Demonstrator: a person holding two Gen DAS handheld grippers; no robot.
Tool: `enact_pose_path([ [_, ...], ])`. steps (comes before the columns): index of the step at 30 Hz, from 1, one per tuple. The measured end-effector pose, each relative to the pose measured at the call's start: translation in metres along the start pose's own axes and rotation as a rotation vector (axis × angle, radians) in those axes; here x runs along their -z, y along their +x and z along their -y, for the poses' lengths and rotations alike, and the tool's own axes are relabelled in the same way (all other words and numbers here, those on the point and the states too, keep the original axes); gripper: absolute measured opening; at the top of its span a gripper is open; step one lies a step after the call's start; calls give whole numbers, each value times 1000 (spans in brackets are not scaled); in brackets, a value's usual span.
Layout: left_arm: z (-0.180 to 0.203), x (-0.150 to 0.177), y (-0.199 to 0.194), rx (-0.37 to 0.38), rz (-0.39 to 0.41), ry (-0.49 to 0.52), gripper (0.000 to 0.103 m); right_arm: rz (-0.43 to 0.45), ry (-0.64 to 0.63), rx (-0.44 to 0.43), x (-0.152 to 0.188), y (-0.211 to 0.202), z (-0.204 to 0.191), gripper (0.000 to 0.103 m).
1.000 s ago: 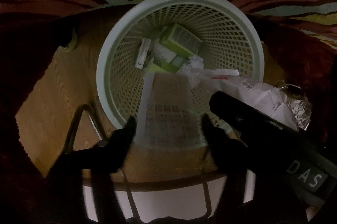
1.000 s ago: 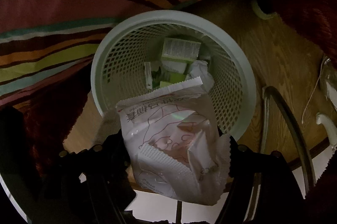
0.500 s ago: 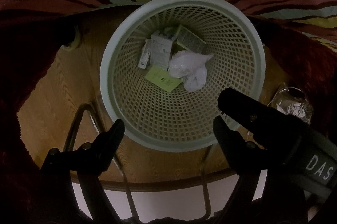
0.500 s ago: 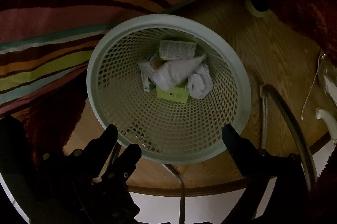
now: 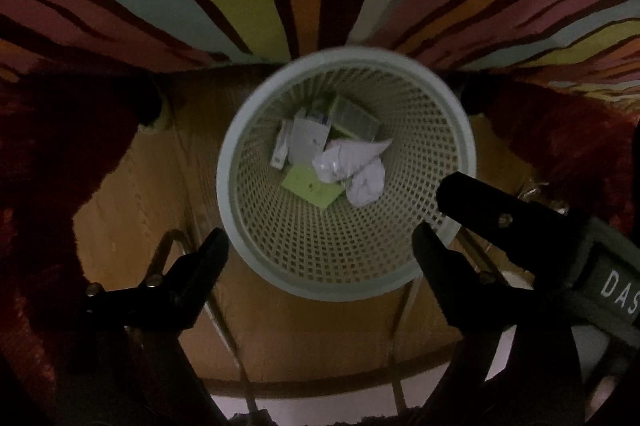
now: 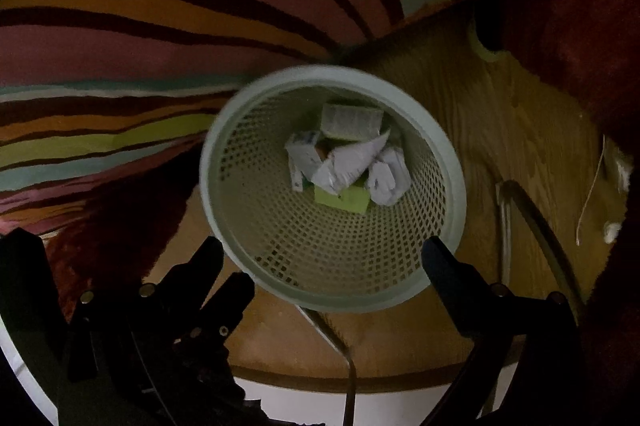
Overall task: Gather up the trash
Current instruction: 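Move both tools back toward the green tissue pack and crumpled paper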
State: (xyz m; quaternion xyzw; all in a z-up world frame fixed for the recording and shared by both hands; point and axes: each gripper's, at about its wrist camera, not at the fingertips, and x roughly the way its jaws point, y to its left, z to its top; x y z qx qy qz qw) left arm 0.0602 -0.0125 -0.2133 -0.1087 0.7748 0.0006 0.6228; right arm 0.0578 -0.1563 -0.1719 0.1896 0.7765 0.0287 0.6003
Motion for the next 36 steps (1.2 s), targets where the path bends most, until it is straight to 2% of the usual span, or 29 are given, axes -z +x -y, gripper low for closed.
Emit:
enact_pose_path([
  [11, -1, 16, -44, 35, 175, -1, 91, 102, -59, -41, 10, -33, -10, 95],
  [15, -3, 19, -56, 38, 233, -10, 91, 165, -94, -43, 14, -46, -16, 95],
  [20, -4, 22, -72, 17, 329, -21, 93, 282, -184, -41, 25, -65, -26, 95],
  [24, -3, 26, -88, 28, 426, -16, 95, 422, -266, -43, 35, -90, -35, 95],
  [30, 3, 30, -110, 48, 536, -9, 95, 571, -331, -35, 45, -118, -41, 95],
  [32, 5, 33, -120, 58, 598, 1, 95, 641, -347, -25, 50, -128, -43, 95],
  [36, 10, 40, -143, 16, 724, 25, 94, 775, -384, 28, 58, -145, -49, 95],
])
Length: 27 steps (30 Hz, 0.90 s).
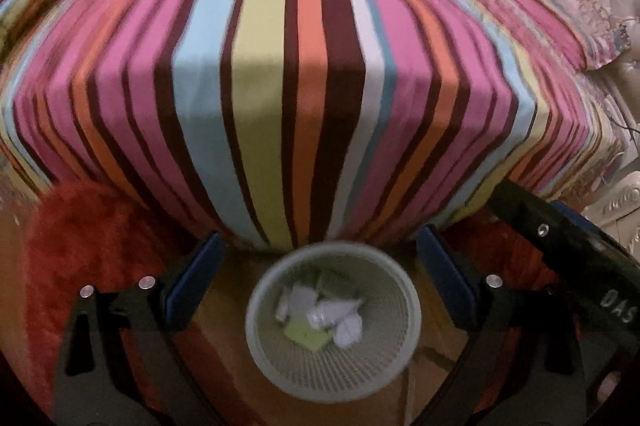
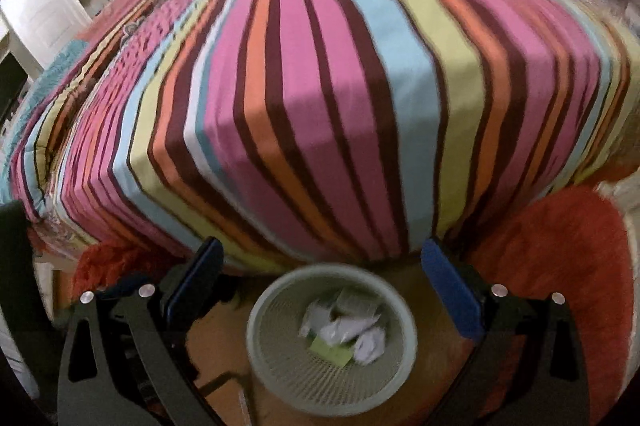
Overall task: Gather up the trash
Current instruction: 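Move both tools back toward the green tissue pack and crumpled paper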
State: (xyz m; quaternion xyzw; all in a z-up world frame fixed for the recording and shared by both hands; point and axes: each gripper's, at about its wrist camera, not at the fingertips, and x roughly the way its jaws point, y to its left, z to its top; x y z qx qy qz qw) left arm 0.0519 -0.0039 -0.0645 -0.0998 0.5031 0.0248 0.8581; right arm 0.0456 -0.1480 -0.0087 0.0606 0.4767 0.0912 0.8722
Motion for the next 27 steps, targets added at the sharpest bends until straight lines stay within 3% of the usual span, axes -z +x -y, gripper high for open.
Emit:
enact_pose_path([
  [13, -18, -32, -25, -91, 174, 30, 95, 177, -33, 34, -20, -16, 7, 95],
  [19, -19, -40, -29, -154, 250, 58, 95, 212, -36, 46, -29, -19, 12, 95],
  [27, -11, -57, -17, -131, 234, 98, 95, 219, -18, 65, -45, -14, 17, 95],
])
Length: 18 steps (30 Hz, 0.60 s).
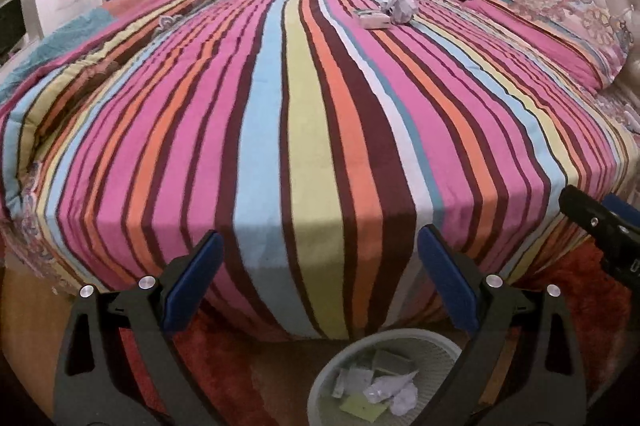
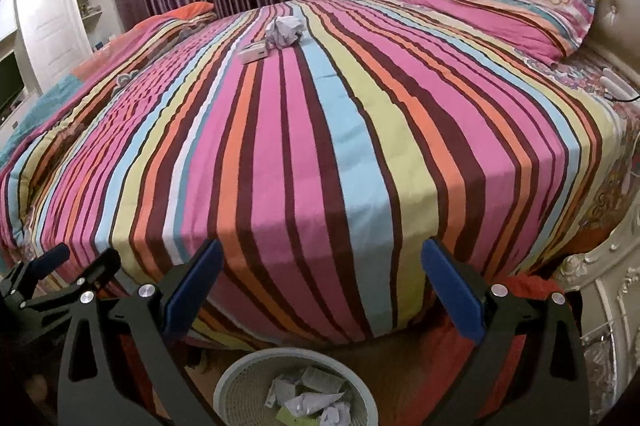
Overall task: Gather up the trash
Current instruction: 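Move both tools back toward the green tissue pack and crumpled paper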
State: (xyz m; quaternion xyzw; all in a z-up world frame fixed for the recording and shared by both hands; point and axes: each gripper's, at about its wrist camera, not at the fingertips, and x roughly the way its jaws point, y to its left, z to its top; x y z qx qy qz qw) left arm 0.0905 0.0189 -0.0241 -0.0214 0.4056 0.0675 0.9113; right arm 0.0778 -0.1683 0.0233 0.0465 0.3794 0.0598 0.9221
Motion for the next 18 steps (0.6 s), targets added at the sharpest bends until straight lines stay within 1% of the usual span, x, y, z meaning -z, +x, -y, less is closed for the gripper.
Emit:
enact_pose_path([
  [4, -3, -8, 12, 12, -14, -32, 94, 8, -7, 31, -9, 9, 4, 95],
  [8, -4, -22, 23, 17, -14, -39, 94, -1, 7, 50, -17, 20, 11, 95],
  [12, -2, -42, 31, 31, 3, -36, 94, -20, 34, 59, -26, 31, 19, 95],
  [18, 5, -71, 46, 60, 19, -40, 94, -27, 26, 67, -38, 46, 21, 95],
])
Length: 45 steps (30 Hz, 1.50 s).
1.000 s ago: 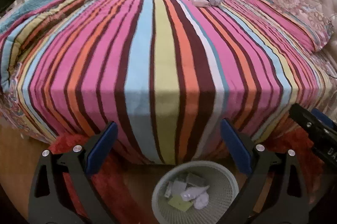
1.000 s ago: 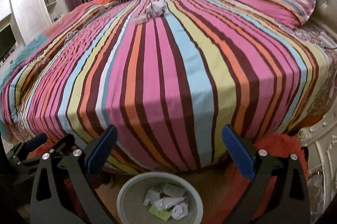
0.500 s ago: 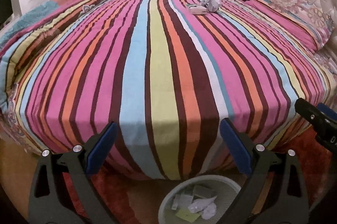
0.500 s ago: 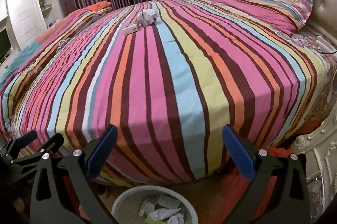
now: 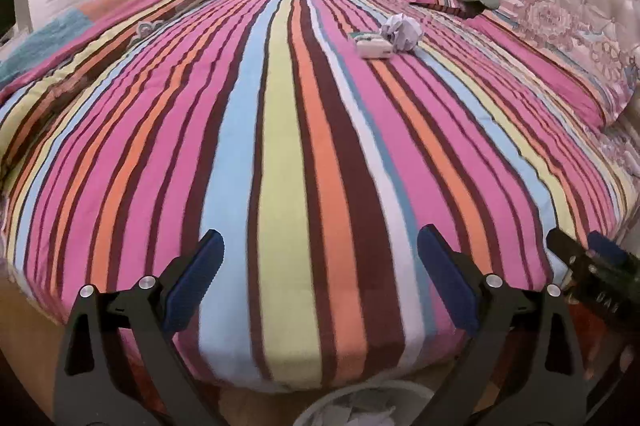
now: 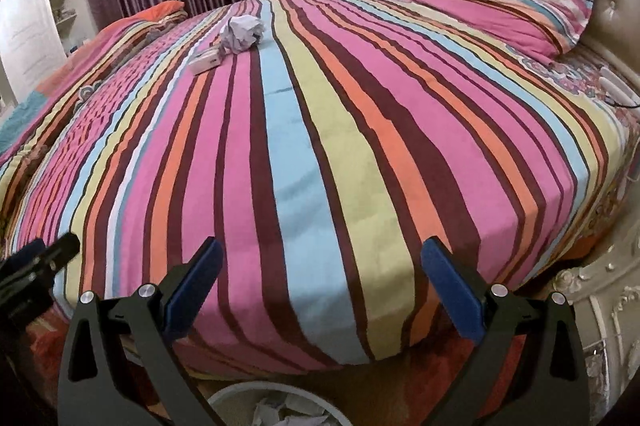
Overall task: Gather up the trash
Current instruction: 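Move both tools back toward the green tissue pack and crumpled paper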
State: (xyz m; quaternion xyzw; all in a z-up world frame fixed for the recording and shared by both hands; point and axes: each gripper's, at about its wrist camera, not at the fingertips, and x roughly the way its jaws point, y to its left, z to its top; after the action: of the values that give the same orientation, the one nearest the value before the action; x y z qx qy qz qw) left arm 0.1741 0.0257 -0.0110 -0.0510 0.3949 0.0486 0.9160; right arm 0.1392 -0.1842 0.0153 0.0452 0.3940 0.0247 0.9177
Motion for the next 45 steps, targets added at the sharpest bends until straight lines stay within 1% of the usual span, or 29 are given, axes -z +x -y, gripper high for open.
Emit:
enact_pose_path([
  [6, 7, -32, 22, 12, 10, 12, 95, 1, 10, -1, -17, 16, 2, 95],
  [13, 11, -68, 44, 6, 32, 38, 94, 4, 14, 9, -41, 34, 3, 95],
  [20, 13, -103, 71, 8, 34, 23, 94, -2, 15, 19, -61, 52, 4, 95],
  [27, 23, -131, 95, 27, 40, 23, 94, 1, -7, 6, -80, 70, -3, 95],
  [32, 26, -151, 114, 28, 41, 24, 94, 15, -23, -2, -97, 85, -10, 95],
  [34, 27, -161, 127, 30, 24, 17, 94, 23, -35, -2, -108, 95, -15, 95],
  [35, 27, -163, 131, 33, 18, 9, 94, 24, -38, -1, -109, 96, -17, 95],
  [37, 26, -171, 142, 55, -7, -39, 94, 33, -55, 4, -118, 104, -20, 95],
  [40, 31, -180, 155, 78, -20, -91, 94, 37, -69, 5, -130, 113, -23, 95],
  [45, 48, -196, 178, 63, -38, -73, 94, 32, -105, -2, -146, 127, -24, 95],
])
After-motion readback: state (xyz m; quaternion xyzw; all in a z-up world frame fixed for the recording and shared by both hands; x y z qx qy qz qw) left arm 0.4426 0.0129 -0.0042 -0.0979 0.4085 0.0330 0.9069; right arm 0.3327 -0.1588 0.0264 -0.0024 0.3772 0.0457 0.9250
